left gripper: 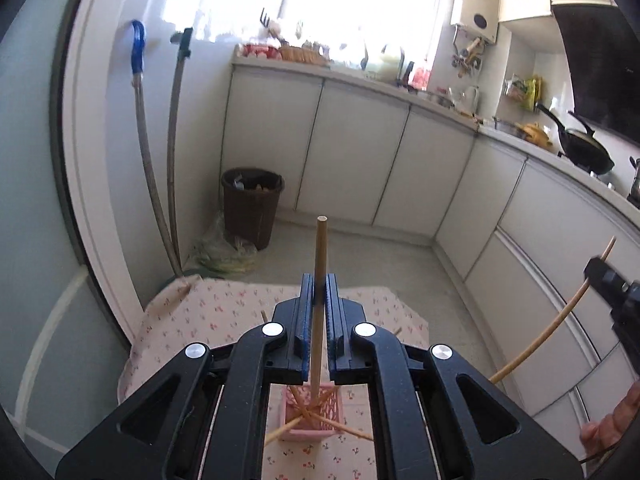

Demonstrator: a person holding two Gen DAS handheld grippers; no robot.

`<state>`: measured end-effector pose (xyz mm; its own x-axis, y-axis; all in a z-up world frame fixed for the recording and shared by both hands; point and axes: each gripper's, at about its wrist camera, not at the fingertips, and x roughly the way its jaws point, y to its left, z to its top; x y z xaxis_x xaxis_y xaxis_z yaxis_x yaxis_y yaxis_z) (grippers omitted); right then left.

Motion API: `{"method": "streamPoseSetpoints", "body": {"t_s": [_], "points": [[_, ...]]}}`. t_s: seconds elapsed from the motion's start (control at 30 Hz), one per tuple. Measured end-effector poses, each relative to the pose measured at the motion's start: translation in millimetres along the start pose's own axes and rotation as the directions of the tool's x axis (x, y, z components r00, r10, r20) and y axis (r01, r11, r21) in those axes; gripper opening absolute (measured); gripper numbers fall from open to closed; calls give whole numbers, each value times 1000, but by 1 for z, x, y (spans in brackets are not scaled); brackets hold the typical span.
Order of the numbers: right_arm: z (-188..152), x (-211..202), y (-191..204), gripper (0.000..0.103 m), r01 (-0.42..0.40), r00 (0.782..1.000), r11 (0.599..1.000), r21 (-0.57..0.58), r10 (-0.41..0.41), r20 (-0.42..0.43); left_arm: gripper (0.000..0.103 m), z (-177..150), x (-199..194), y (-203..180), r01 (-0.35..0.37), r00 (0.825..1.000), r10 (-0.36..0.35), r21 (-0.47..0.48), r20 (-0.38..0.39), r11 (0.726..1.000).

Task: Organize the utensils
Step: 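Carry the left tool's chopstick into the holder and release while the right tool releases its chopstick, then move both open tools back over the remaining chopsticks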

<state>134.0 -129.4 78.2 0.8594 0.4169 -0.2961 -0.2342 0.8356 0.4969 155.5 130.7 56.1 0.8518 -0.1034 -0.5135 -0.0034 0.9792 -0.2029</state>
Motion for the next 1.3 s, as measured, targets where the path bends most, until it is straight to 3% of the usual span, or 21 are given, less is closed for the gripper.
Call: {"method": "streamPoseSetpoints", "body": {"t_s": [0.1,0.33,0.47,0.67,0.83,1.1,1.17,1.3], "points": [[1,3,0,6,9,1000,1000,2,-9,10,14,-10,8,10,-8,999,7,-31,-43,999],[-4,23,11,6,49,998,999,-23,-49,27,25,3,-58,41,30,992,-9,-164,130,986],[-14,44,22,6,66,998,996,-54,-66,15,26,7,-68,46,55,988,-27,-180,154,982],[-36,81,31,6,88,996,993,-79,-89,-9,26,3,-55,47,39,994,-20,-182,106,983],[-58,107,31,10,55,993,995,-78,-63,-103,26,-6,-45,36,19,998,-12,-132,59,991],[-64,71,42,10,113,981,971,-211,-143,-132,29,-20,-47,18,18,1000,-18,-65,3,998],[-67,60,41,13,122,978,965,-230,-157,-140,31,-26,-49,9,21,1000,-22,-38,-14,999],[-76,35,34,27,164,970,950,-266,-204,-129,38,-37,-55,-10,29,999,-28,19,-35,999]]}}
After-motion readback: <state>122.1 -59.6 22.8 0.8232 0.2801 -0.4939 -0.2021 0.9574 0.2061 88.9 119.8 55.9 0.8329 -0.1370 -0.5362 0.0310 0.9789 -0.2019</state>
